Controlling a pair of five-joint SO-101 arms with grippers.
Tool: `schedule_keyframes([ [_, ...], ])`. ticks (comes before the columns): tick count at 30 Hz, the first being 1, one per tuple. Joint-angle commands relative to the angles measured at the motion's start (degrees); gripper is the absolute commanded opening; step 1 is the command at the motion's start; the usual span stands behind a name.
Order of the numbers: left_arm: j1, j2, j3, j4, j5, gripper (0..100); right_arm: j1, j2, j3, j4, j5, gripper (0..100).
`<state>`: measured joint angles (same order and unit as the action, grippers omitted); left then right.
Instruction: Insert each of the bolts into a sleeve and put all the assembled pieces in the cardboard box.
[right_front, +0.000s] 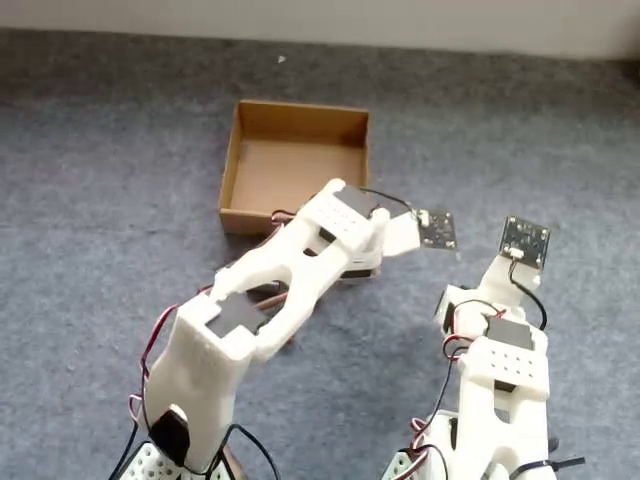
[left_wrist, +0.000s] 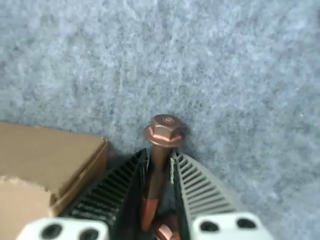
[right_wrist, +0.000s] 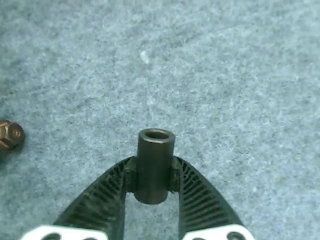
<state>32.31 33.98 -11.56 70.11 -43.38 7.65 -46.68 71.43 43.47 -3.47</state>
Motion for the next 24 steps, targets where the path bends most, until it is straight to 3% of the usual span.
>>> schedule_keyframes([
  [1,0.8,0.8,-3.3,-0.4,0.4,11,0.7,-1.7,-2.3,-0.8,-0.6,0.5],
  [6,1.6,3.3,-3.6,-0.3,0.4,10,0.7,-1.7,-2.3,-0.8,-0.6,0.5],
  [10,2.1,3.3,-3.6,-0.2,0.4,0,0.7,-1.7,-2.3,-0.7,-0.6,0.5],
  [14,1.8,2.9,-5.1,4.9,0.6,0,0.7,-1.7,-2.3,-0.7,-0.6,0.5],
  [24,-0.9,-9.7,-5.2,9.1,11.9,0,0.7,-1.7,-2.2,-0.7,-0.6,0.5],
])
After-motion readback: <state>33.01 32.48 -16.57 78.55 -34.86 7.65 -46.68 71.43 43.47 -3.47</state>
